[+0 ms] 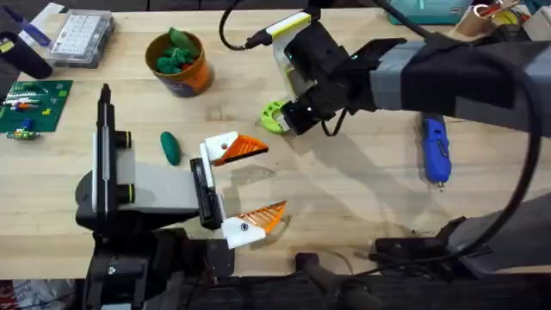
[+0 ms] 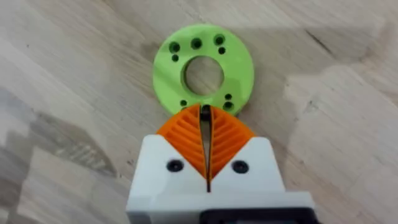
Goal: Pick up the gripper from the table and insert it into the empty holder that is missing its gripper. Then pick up a screw, insert it into the mounting hole, and use the screwdriver to tighten it. Finally, clean up the table by picking up the vegetable and placing it into the bucket.
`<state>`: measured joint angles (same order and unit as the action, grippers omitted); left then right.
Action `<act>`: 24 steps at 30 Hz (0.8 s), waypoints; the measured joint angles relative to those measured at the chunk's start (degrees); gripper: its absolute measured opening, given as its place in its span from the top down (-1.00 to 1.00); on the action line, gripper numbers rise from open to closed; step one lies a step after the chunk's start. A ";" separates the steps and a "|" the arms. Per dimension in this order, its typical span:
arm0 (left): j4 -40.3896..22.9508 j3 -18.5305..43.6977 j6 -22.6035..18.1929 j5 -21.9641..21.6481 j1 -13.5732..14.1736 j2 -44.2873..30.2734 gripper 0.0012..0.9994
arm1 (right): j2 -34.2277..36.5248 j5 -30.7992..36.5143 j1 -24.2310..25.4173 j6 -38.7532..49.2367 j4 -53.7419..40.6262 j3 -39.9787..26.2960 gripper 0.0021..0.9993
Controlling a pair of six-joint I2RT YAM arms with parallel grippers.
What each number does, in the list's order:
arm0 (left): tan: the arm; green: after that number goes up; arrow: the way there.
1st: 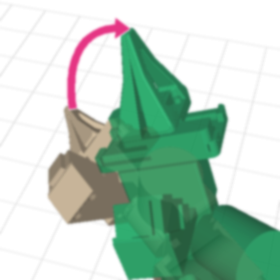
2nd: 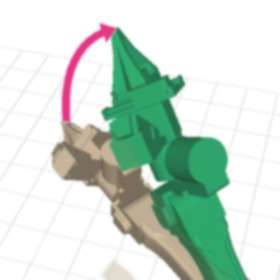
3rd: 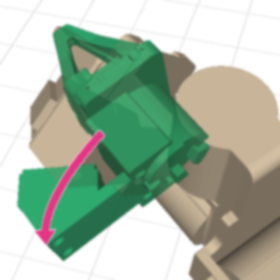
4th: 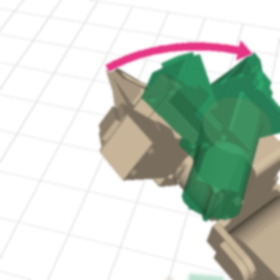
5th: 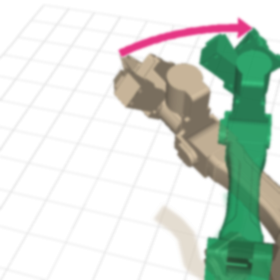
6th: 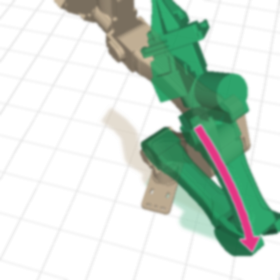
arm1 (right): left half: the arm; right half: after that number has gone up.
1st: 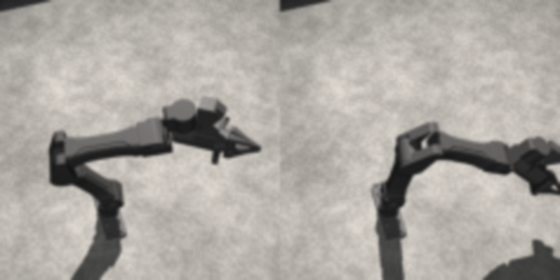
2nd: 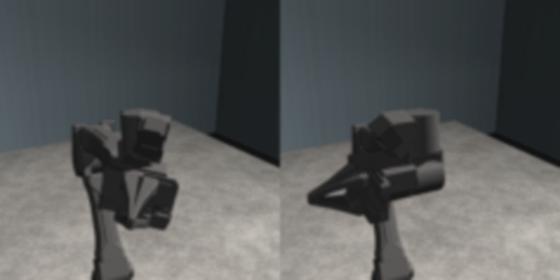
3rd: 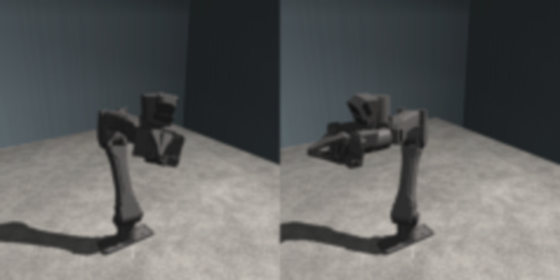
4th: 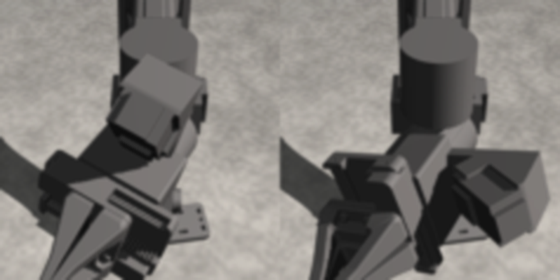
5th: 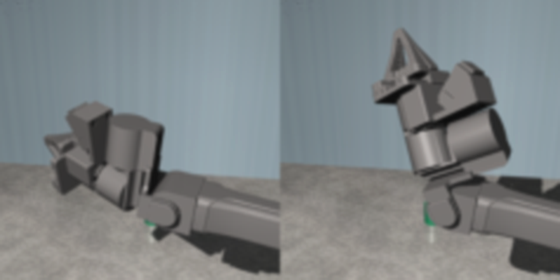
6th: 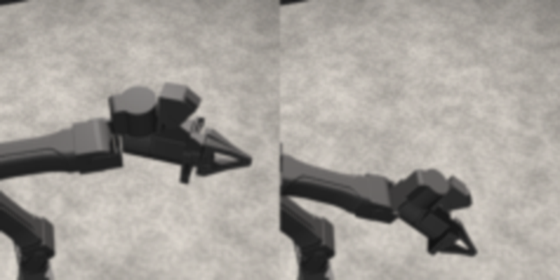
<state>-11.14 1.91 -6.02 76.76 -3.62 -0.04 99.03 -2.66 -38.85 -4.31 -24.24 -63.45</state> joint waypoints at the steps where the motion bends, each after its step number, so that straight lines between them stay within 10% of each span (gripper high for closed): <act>1: 0.00 0.00 0.00 0.02 0.00 -0.01 -0.98 | -0.39 0.00 0.00 0.19 -0.77 -0.11 1.00; 24: 0.00 0.00 0.00 -0.01 0.00 0.01 -0.98 | -13.21 -0.25 -0.92 1.54 -12.32 -8.31 1.00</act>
<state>-11.14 1.91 -6.02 76.75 -3.62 -0.03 85.82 -2.91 -39.77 -2.77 -36.56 -71.75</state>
